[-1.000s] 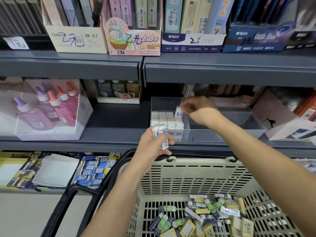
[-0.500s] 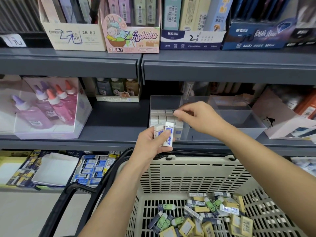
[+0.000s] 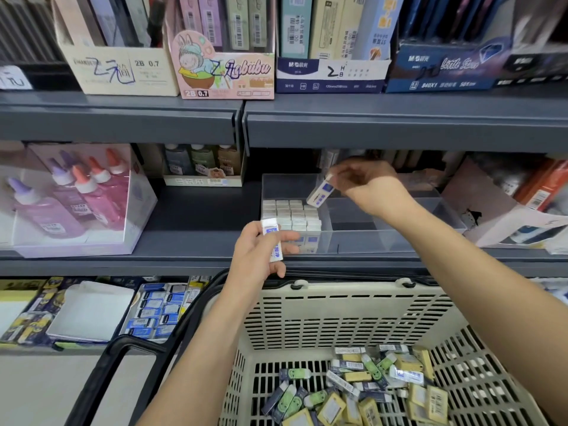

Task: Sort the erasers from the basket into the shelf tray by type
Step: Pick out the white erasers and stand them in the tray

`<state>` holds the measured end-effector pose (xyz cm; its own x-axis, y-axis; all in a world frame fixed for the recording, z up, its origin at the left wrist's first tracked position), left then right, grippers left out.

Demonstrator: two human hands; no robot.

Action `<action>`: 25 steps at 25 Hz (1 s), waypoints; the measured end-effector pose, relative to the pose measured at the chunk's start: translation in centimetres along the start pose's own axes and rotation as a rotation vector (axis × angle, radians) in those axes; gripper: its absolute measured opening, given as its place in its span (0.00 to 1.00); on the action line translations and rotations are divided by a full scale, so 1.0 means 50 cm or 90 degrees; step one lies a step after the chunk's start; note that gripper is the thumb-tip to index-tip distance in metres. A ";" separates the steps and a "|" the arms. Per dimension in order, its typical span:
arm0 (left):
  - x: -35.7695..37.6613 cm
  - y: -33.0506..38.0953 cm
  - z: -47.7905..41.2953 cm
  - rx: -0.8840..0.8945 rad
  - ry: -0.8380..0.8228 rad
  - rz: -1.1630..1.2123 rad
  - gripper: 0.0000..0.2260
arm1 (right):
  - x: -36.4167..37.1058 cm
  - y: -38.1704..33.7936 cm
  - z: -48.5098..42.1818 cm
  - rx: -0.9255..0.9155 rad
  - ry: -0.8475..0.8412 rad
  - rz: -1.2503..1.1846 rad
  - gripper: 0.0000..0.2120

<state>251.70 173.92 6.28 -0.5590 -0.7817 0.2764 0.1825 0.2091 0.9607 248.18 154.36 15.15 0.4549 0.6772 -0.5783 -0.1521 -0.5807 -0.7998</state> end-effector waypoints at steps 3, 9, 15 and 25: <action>-0.008 0.009 0.004 0.045 0.035 -0.056 0.05 | 0.010 0.008 -0.021 0.000 -0.004 0.168 0.07; -0.012 0.017 0.006 0.073 0.043 -0.112 0.06 | 0.052 0.013 -0.032 -0.018 -0.053 0.267 0.06; -0.009 0.007 0.006 0.043 0.037 -0.103 0.08 | 0.091 0.033 -0.040 -0.005 -0.071 0.274 0.07; -0.001 -0.007 0.003 0.008 0.028 -0.074 0.10 | 0.095 0.004 0.006 -0.090 -0.092 0.214 0.07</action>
<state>251.55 173.95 5.96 -0.5396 -0.8261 0.1628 0.1085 0.1235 0.9864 250.02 157.59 12.17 0.2697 0.4890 -0.8295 -0.1441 -0.8313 -0.5369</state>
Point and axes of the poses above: each hand's wrist, its own z-axis away from the middle knuckle, its own x-axis out of the palm, y = z × x, the point moved 7 cm from there along -z, towards the middle knuckle, and after that the axes turned 4 degrees about -y, right-handed, at the moved point
